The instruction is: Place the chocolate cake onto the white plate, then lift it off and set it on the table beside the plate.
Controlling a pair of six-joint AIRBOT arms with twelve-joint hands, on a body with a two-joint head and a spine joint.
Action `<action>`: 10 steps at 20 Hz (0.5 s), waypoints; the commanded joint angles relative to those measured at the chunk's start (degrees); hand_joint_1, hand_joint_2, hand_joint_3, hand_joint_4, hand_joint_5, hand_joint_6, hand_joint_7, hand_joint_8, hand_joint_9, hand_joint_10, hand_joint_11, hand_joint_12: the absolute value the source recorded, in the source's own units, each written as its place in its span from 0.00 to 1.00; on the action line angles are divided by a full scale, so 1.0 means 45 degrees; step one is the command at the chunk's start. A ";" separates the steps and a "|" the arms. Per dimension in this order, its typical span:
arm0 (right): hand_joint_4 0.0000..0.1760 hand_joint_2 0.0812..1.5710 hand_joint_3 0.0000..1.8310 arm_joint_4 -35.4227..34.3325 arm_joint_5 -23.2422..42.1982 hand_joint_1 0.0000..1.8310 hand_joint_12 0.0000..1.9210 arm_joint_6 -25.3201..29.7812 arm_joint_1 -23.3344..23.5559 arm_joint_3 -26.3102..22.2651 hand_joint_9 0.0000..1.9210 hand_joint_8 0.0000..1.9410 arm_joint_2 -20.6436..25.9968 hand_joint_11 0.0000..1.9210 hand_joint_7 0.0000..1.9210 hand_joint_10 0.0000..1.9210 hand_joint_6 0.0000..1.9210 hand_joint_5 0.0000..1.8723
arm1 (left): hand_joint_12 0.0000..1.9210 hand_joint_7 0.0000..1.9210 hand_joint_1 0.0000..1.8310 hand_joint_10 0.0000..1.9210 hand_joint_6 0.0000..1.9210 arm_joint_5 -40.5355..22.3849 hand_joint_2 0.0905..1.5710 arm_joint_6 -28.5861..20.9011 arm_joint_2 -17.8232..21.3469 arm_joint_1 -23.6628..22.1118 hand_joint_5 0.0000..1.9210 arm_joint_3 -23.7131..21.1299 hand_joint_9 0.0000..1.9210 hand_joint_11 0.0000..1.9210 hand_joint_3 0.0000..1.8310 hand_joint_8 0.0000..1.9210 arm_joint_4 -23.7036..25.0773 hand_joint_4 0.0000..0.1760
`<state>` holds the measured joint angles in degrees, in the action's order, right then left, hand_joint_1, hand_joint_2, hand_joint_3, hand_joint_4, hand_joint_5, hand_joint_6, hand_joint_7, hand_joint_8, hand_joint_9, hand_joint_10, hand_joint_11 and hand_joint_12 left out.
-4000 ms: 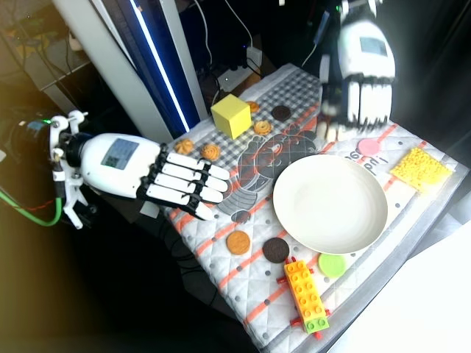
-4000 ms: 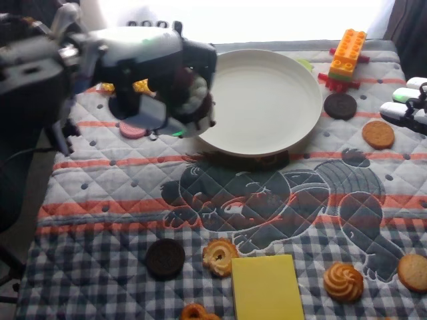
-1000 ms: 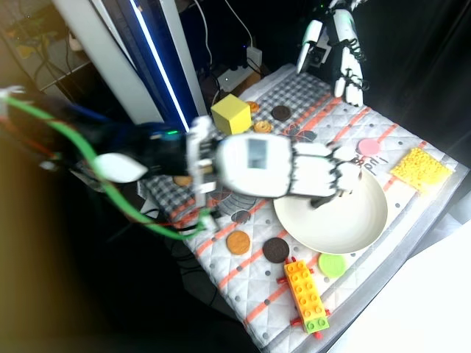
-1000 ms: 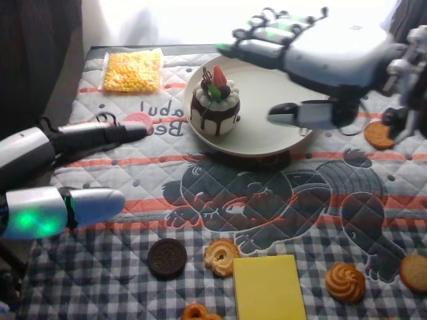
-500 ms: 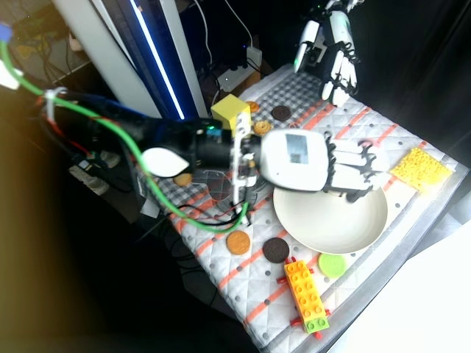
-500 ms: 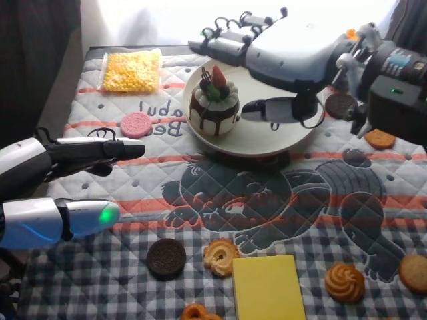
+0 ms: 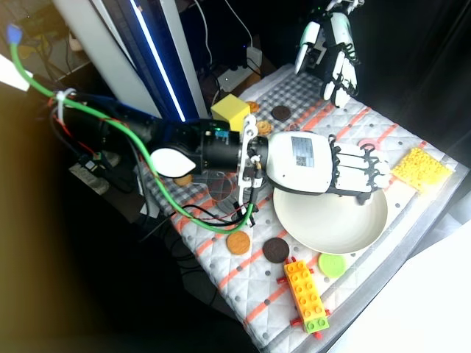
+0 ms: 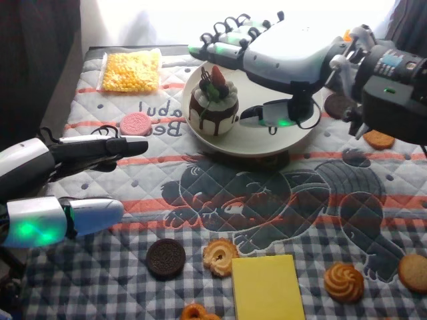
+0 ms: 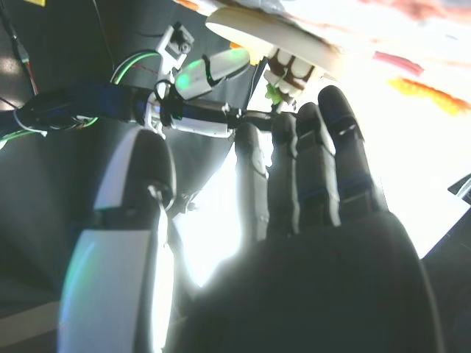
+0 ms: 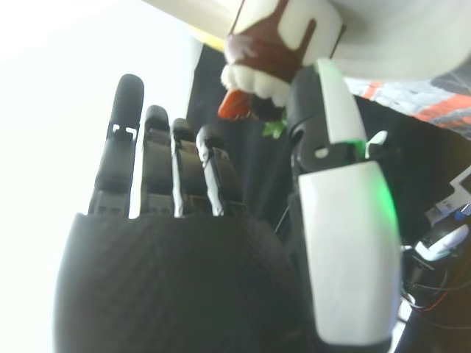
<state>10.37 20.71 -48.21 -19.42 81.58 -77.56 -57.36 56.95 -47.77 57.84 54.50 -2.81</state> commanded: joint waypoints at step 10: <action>0.00 0.74 0.00 -0.0203 0.1032 0.60 0.84 0.0006 0.0200 0.0270 0.24 0.01 -0.0049 0.01 0.19 0.10 0.03 0.19 | 0.34 0.12 0.40 0.00 0.00 -0.1633 0.77 -0.0169 0.0042 -0.0063 0.18 0.0025 0.10 0.00 0.00 0.00 -0.0205 0.35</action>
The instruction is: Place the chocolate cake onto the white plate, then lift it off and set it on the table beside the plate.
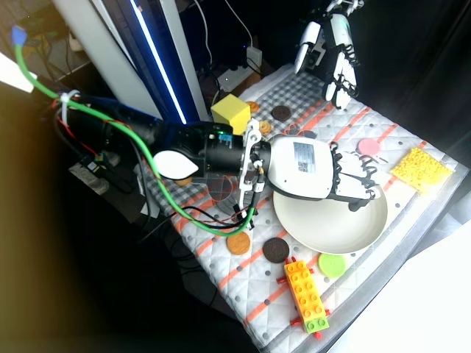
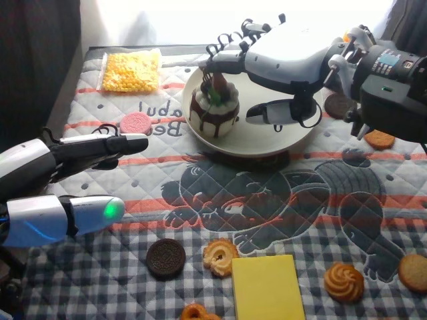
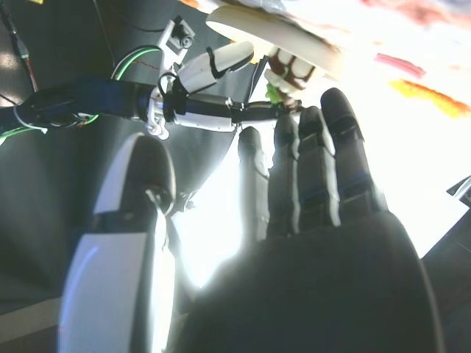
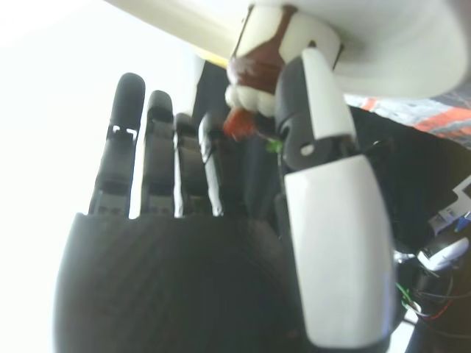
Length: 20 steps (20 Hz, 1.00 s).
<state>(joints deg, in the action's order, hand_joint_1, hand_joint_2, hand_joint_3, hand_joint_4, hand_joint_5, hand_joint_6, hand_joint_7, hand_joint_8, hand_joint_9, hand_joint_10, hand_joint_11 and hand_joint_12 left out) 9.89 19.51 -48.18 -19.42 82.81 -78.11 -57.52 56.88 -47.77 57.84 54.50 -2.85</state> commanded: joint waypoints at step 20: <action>0.00 0.70 0.00 0.0479 0.0907 0.59 0.82 0.0011 0.0200 -0.0436 0.12 0.00 0.0082 0.00 0.15 0.28 0.00 0.14 | 0.42 0.14 0.40 0.00 0.00 -0.1719 0.75 -0.0154 0.0059 0.0058 0.19 0.0029 0.11 0.00 0.00 0.00 -0.0462 0.40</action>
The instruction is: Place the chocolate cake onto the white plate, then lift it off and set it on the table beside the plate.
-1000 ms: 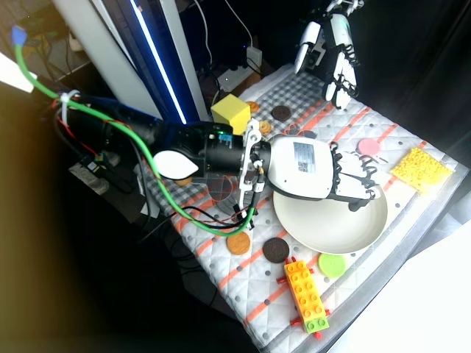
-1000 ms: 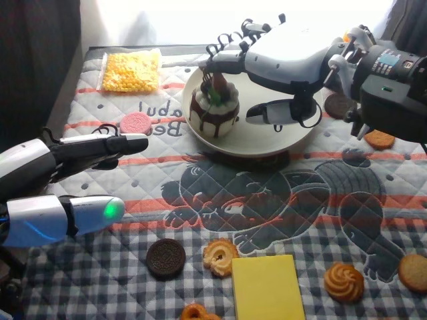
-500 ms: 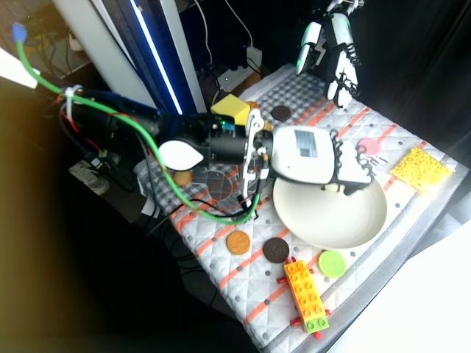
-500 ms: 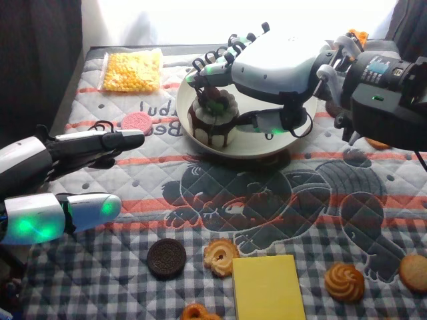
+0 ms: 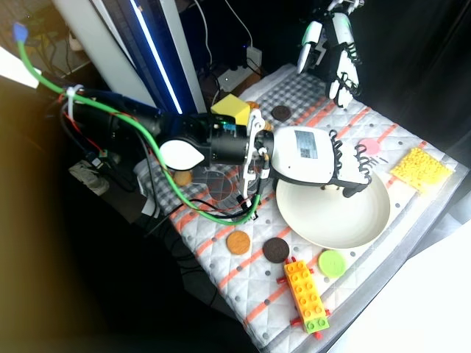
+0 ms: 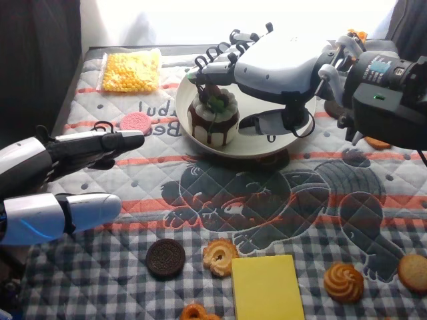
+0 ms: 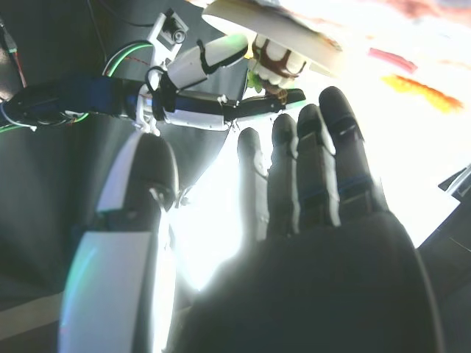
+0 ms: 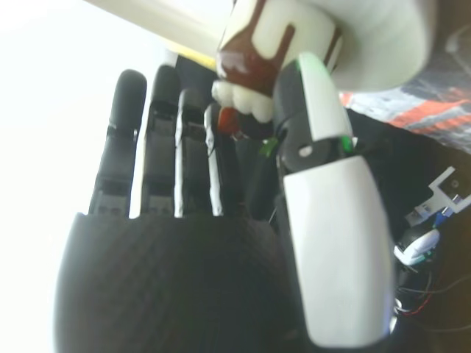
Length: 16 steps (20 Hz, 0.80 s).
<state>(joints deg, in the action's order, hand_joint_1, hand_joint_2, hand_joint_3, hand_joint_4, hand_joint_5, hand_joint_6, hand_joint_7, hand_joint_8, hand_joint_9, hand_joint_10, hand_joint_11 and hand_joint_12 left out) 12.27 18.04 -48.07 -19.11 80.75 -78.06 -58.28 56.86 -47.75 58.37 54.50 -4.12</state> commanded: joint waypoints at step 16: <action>0.00 0.83 0.00 -0.0051 0.1232 0.60 1.00 -0.0012 0.0129 0.0074 0.30 0.81 0.0064 0.33 0.36 0.91 0.83 0.29 | 0.40 0.13 0.41 0.00 0.00 -0.1556 0.75 -0.0149 0.0054 -0.0004 0.19 0.0027 0.11 0.00 0.00 0.00 -0.0249 0.33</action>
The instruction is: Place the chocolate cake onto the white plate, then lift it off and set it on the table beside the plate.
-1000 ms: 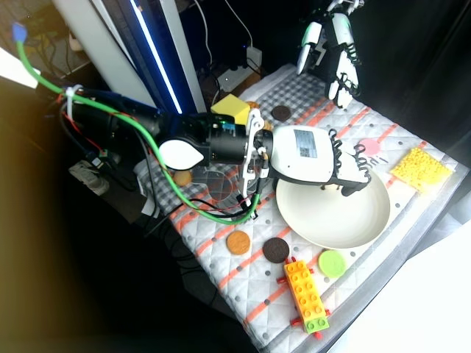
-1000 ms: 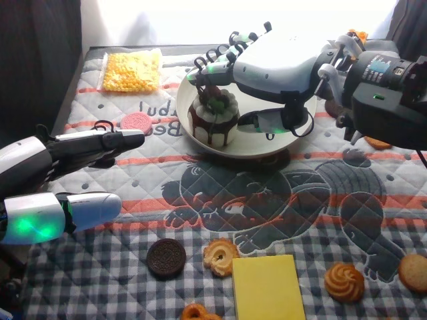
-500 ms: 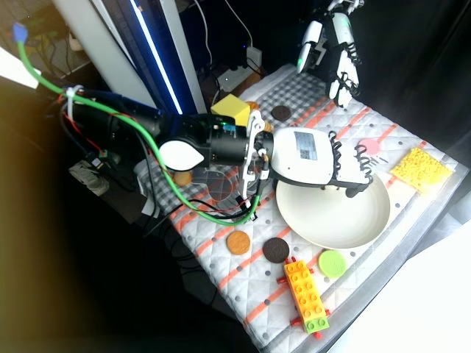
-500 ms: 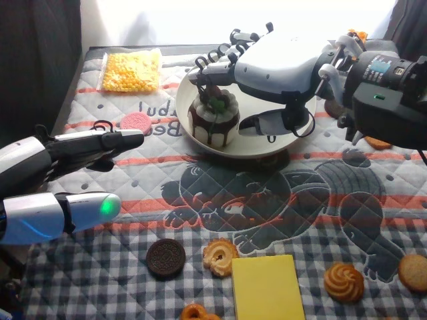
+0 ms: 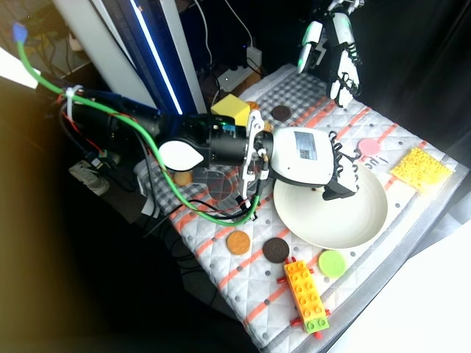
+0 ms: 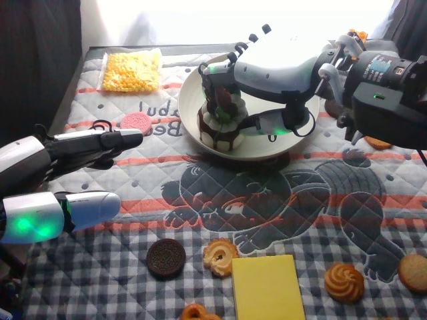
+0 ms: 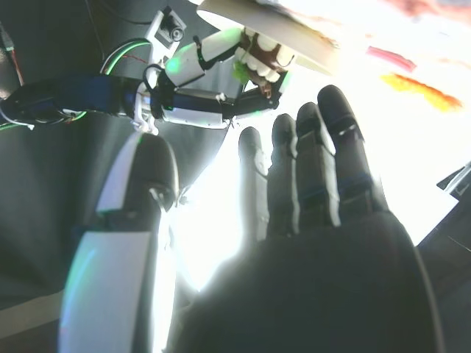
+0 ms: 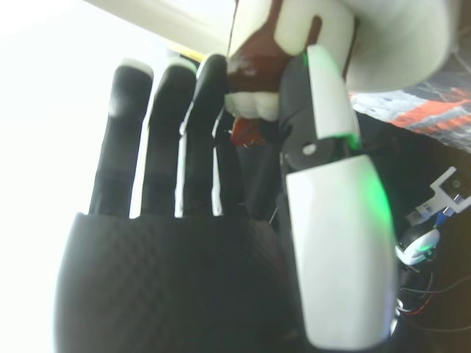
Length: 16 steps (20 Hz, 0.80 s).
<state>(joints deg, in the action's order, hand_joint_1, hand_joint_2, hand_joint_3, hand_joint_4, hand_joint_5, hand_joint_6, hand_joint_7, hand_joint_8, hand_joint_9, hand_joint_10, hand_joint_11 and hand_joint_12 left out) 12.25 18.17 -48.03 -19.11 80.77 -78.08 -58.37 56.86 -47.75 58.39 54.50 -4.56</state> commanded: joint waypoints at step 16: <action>0.00 0.83 0.00 -0.0012 0.2513 0.61 1.00 0.0224 0.0201 -0.1718 0.22 0.85 0.2225 0.22 0.32 0.95 0.76 0.36 | 0.36 0.12 0.41 0.00 0.00 -0.1696 0.75 -0.0149 0.0105 0.0176 0.18 -0.0060 0.10 0.00 0.00 0.00 -0.0378 0.51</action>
<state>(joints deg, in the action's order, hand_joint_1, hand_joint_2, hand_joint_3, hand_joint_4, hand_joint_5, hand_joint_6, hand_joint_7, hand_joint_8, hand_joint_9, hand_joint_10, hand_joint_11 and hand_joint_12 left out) 12.69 21.82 -47.13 -19.11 72.62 -68.16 -58.83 56.88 -47.70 59.53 54.33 -5.56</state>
